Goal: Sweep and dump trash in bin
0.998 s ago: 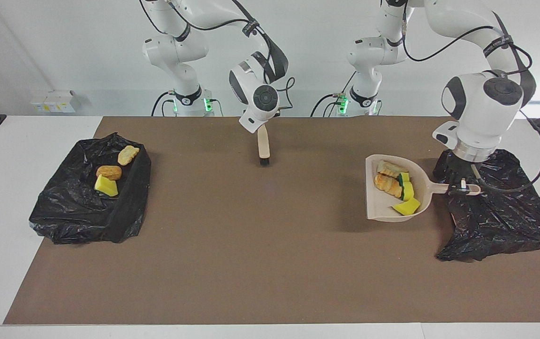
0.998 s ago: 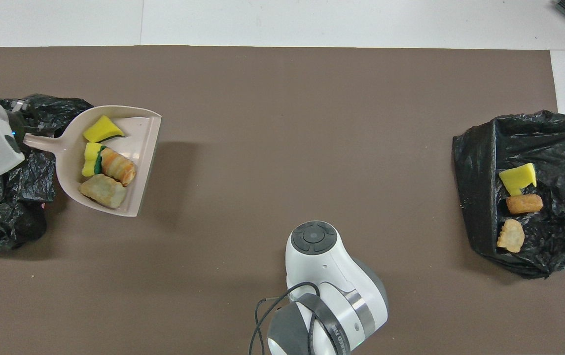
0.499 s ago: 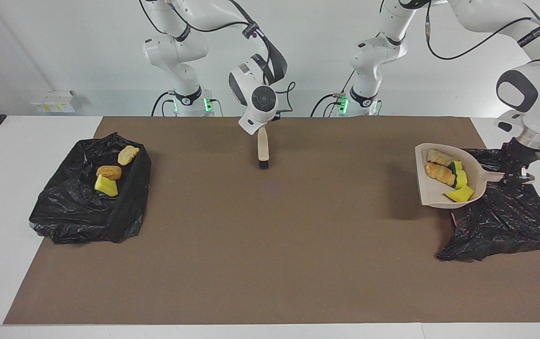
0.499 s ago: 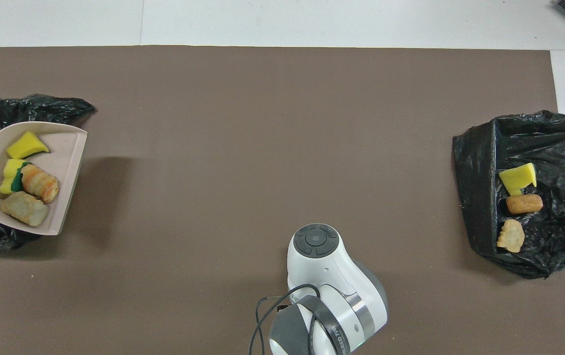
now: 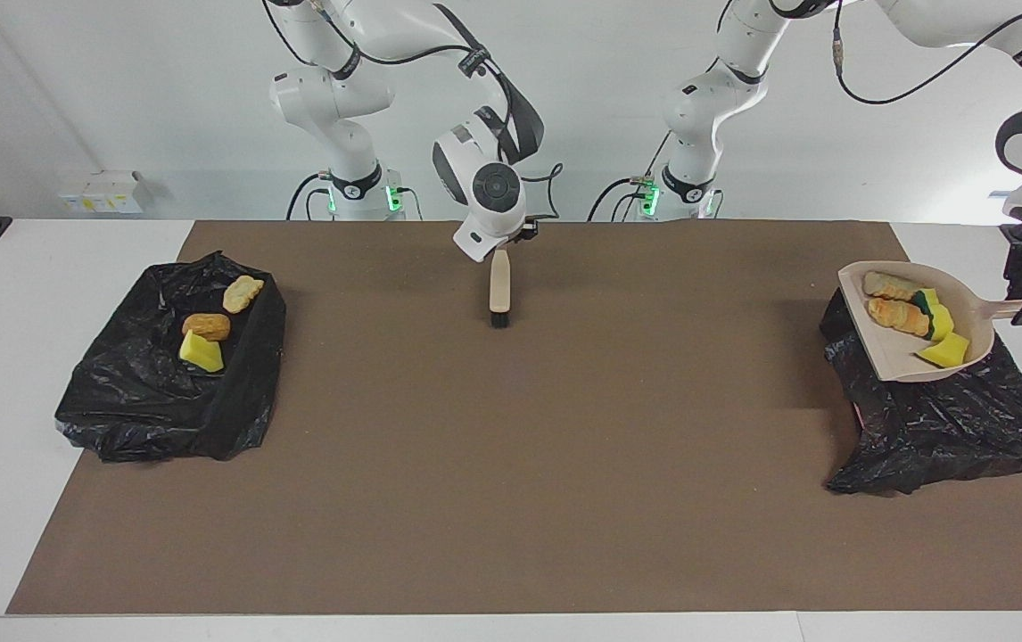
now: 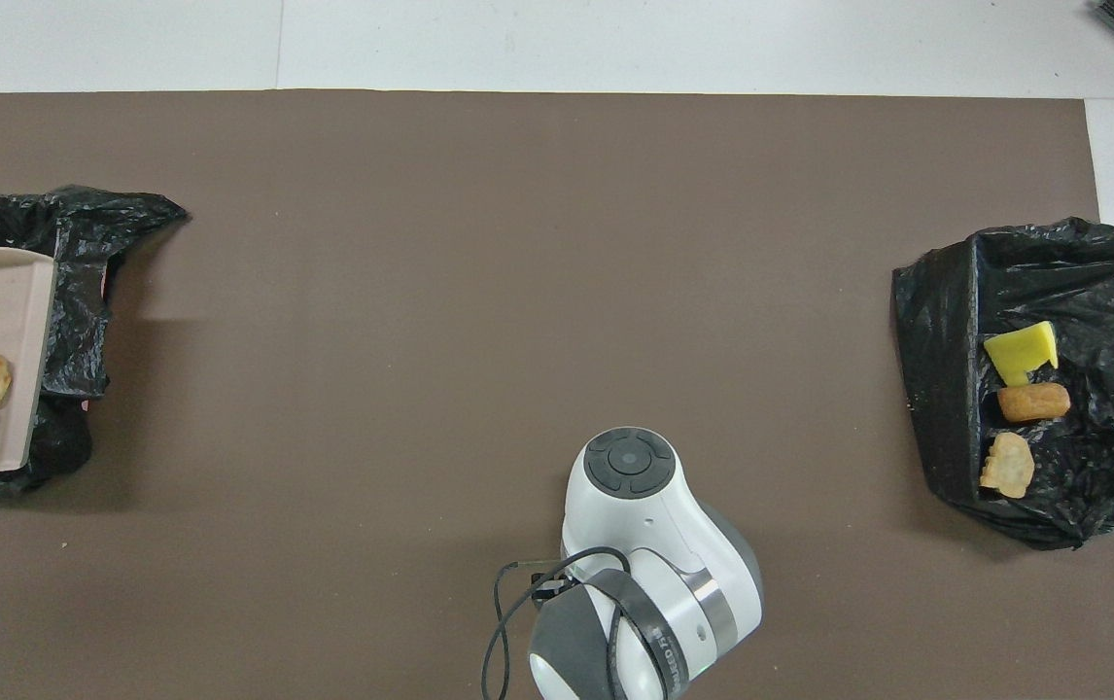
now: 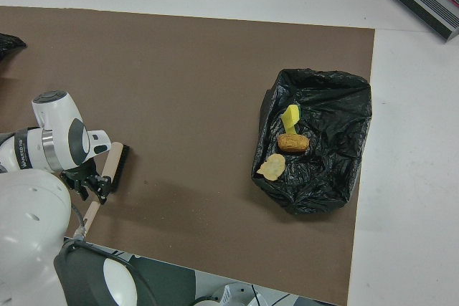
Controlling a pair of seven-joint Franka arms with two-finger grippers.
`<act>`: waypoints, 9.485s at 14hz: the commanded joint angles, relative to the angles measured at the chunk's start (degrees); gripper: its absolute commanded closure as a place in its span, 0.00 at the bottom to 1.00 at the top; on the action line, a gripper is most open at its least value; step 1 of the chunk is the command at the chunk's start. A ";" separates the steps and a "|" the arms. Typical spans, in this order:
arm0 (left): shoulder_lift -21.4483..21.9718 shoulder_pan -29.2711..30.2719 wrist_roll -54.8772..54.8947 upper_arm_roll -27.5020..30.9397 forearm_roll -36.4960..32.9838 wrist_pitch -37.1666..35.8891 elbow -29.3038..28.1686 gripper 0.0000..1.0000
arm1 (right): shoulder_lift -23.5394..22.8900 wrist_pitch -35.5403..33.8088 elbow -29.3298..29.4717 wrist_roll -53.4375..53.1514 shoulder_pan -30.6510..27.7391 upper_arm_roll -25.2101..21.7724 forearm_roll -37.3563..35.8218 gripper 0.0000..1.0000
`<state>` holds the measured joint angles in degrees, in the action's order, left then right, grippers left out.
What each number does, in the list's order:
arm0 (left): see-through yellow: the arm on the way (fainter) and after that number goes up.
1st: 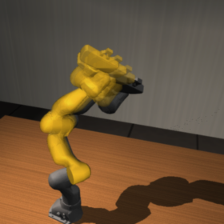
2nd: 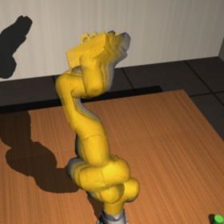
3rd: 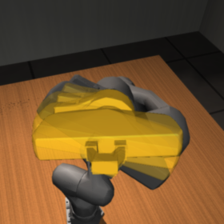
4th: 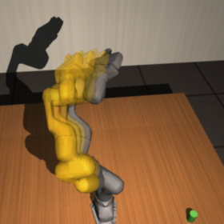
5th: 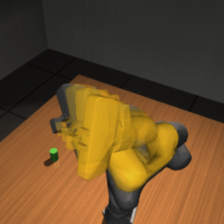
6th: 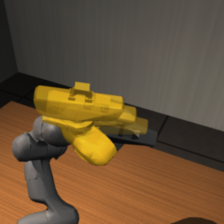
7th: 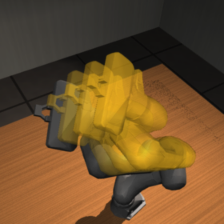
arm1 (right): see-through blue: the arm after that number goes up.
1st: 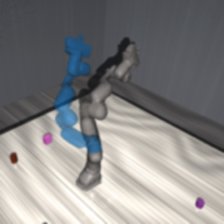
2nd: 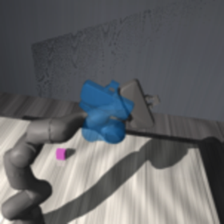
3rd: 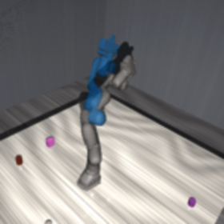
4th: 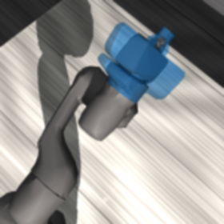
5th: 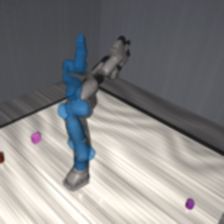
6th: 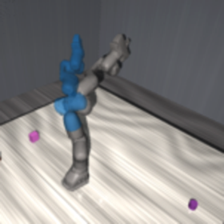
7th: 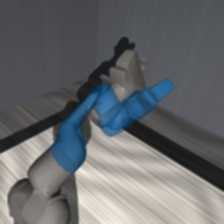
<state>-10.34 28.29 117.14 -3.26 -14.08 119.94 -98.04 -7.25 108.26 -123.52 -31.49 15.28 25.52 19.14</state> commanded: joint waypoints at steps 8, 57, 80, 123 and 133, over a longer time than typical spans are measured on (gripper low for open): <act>-1.79 -2.01 -20.24 -0.35 -41.43 14.70 2.59 1.00 | 2.06 0.02 14.18 0.82 -10.70 0.23 -12.71 0.00; -3.97 -66.77 -137.67 -1.05 15.92 -17.74 1.17 1.00 | 15.68 -18.70 27.72 33.07 -14.23 -28.42 -22.56 0.00; -17.62 -63.19 -150.80 -0.26 21.02 -8.31 13.93 0.00 | 15.42 -19.40 28.16 33.25 -14.32 -28.51 -21.33 0.00; 12.10 -28.20 -113.97 0.00 13.28 -30.39 5.85 0.00 | 15.33 -19.40 28.25 33.16 -14.32 -28.42 -21.16 0.00; 12.10 -28.46 -113.80 0.09 14.95 -31.17 6.99 0.00 | 14.81 -19.14 28.60 32.55 -14.32 -28.42 -18.52 0.00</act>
<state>0.27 0.23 2.49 -3.63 0.13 88.38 -89.66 8.03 89.40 -95.82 1.96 1.16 -3.07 -0.35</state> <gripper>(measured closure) 0.000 0.000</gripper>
